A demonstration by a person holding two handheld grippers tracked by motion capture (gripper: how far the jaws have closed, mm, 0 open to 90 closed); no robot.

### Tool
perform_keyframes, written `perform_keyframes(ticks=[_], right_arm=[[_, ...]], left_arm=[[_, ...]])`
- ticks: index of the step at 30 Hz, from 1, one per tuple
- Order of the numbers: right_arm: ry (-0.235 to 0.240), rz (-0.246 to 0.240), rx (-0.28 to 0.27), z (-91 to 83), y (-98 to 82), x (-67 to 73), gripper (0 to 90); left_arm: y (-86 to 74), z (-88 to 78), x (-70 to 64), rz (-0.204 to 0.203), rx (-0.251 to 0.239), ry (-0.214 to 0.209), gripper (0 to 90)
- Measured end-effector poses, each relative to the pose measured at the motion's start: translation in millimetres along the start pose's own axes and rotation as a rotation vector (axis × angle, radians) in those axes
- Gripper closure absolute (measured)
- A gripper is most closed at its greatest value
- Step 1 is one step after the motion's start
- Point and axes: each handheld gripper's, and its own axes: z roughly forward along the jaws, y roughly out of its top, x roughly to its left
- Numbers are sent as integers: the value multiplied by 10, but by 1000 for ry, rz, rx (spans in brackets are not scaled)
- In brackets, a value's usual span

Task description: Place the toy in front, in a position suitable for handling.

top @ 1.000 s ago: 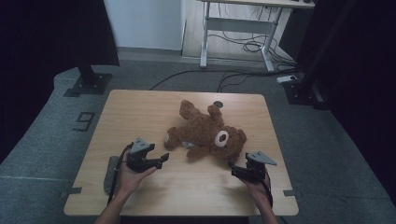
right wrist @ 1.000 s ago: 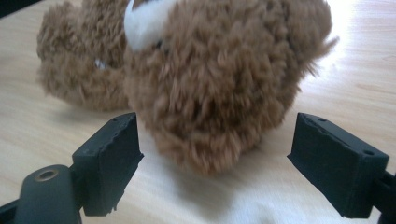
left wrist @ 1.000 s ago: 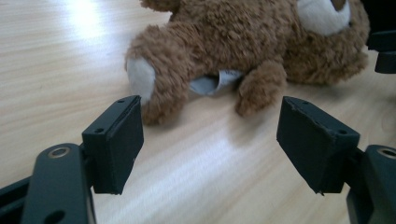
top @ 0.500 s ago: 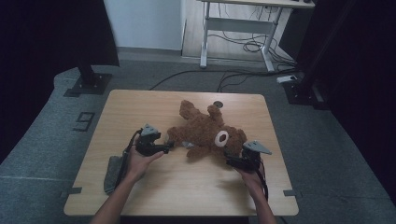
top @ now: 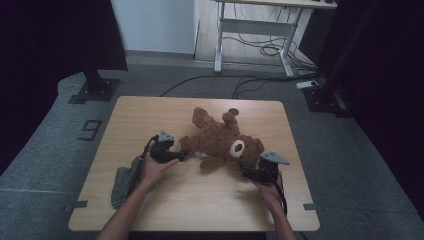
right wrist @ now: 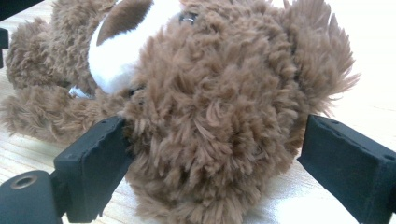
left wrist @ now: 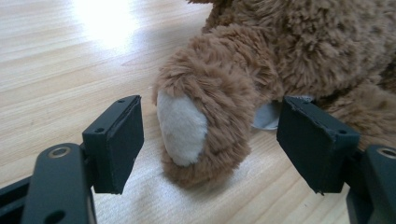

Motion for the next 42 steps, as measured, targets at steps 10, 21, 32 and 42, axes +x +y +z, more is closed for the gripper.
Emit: perform_keyframes(ticks=[10, 21, 32, 42], right_arm=[[19, 9, 24, 135, 14, 5, 44], [17, 15, 90, 279, -19, 25, 121], [-21, -26, -39, 252, -4, 91, 543], [36, -60, -182, 61, 118, 116, 566]], left_arm=[[15, 277, 52, -33, 52, -12, 236], [5, 405, 58, -79, 75, -28, 522], [139, 135, -32, -2, -42, -21, 708], [278, -248, -123, 44, -147, -5, 708]])
